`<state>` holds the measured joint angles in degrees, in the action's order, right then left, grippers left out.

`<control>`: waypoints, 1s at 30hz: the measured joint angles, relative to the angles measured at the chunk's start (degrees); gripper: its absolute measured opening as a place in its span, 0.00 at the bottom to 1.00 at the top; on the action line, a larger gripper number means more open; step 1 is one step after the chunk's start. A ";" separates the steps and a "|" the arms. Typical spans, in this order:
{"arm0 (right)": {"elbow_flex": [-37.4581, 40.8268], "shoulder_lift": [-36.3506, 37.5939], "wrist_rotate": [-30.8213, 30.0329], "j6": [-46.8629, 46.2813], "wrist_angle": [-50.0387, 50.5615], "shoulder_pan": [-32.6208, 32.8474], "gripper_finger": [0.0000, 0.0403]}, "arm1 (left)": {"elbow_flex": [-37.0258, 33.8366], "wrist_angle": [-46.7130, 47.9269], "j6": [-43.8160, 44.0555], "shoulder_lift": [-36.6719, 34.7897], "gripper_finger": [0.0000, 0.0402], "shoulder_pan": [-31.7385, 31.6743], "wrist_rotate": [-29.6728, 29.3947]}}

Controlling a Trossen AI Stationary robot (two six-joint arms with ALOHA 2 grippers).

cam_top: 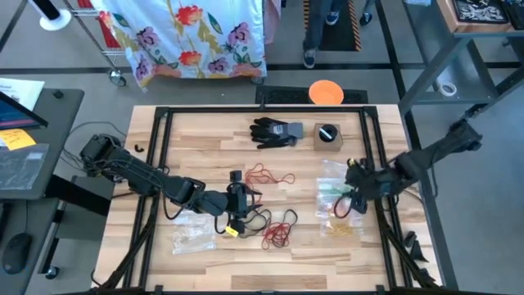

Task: Sort rubber bands
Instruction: Close the transparent zip bag containing the yellow rubber bands, then open the top transparent zip bag

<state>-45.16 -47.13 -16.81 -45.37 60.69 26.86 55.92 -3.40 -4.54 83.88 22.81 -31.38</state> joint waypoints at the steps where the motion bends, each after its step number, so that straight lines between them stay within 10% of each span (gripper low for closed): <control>1: -1.59 0.02 -0.12 1.92 -0.62 -0.79 0.53 | 0.01 0.01 0.14 0.00 0.38 0.00 0.00; 15: 5.21 -12.81 0.95 28.95 -53.39 -3.09 0.49 | 0.02 27.47 24.89 0.00 0.38 0.26 0.00; 26: 5.52 -30.57 0.91 34.76 -70.69 -3.77 0.45 | 0.04 62.04 57.30 0.00 0.38 6.28 1.98; 30: 5.52 -31.27 1.18 36.78 -72.95 -3.79 0.45 | -2.12 62.16 54.51 0.00 0.35 6.07 2.80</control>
<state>-39.64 -78.40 -15.63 -8.58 -12.26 23.07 53.80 58.76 49.98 83.88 28.88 -28.58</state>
